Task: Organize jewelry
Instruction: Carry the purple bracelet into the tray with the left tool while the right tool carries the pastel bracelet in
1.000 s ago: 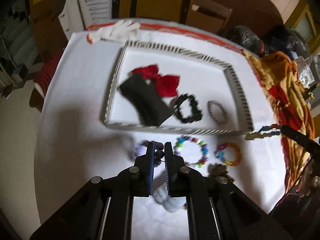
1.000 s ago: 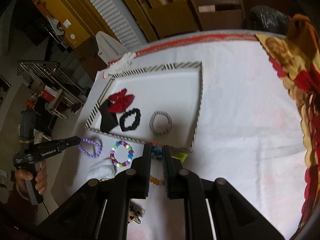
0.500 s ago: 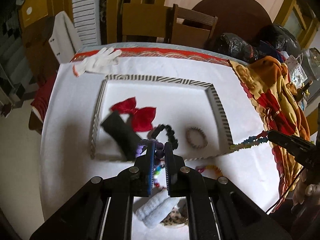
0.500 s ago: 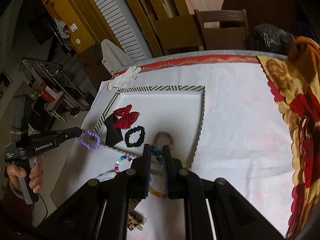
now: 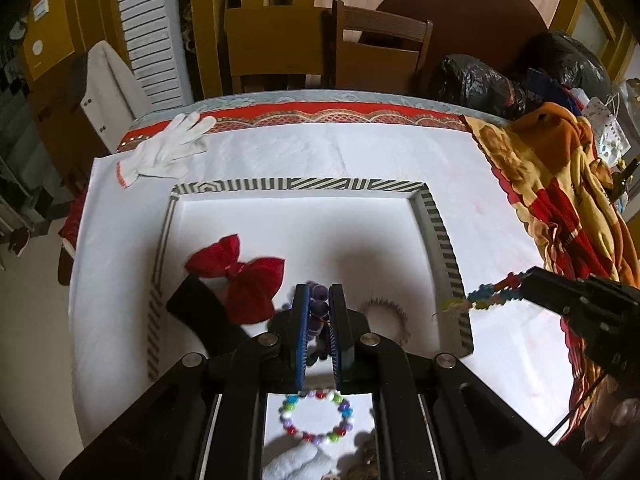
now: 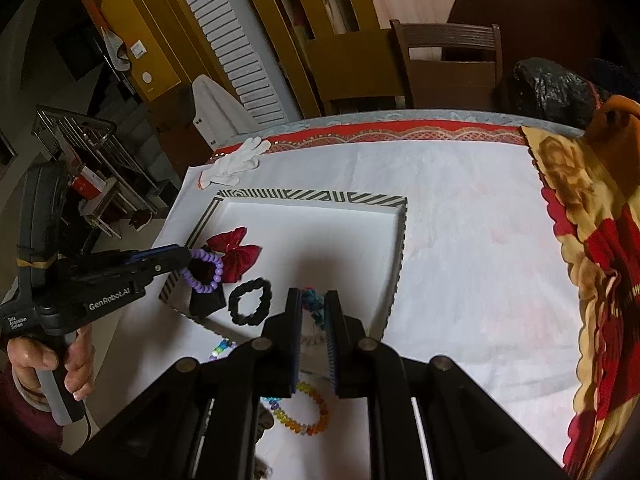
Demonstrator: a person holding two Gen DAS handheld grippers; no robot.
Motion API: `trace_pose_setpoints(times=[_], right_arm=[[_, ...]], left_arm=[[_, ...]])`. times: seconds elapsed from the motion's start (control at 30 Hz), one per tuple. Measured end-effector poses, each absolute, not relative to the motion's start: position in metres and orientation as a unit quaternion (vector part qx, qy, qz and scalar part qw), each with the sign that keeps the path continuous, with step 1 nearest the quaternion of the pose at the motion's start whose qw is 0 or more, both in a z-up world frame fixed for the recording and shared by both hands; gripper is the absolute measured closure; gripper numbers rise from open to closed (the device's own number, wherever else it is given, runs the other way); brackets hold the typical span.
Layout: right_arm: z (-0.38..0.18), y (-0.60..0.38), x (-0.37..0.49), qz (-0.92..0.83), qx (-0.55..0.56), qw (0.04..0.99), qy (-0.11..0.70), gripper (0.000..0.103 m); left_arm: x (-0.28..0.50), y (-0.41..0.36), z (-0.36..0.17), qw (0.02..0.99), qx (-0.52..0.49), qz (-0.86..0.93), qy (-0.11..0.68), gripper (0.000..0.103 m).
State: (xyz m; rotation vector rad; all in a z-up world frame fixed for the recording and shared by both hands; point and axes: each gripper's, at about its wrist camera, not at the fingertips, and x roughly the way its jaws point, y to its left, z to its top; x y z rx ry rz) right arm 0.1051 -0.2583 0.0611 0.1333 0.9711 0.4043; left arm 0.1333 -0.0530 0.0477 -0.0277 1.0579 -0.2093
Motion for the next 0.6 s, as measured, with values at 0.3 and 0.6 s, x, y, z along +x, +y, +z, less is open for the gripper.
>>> trace_pose_setpoints(times=[0.3, 0.6], right_arm=[[0.04, -0.242, 0.137, 0.205, 0.059, 0.85, 0.482, 0.092], [0.013, -0.228, 0.168, 0.212, 0.052, 0.834, 0.507, 0.092]], left_arm=[[0.169, -0.068, 0.022, 0.843, -0.019, -0.104, 0.527, 0.103], [0.195, -0.074, -0.002, 0.827, -0.037, -0.113, 0.55, 0.103]])
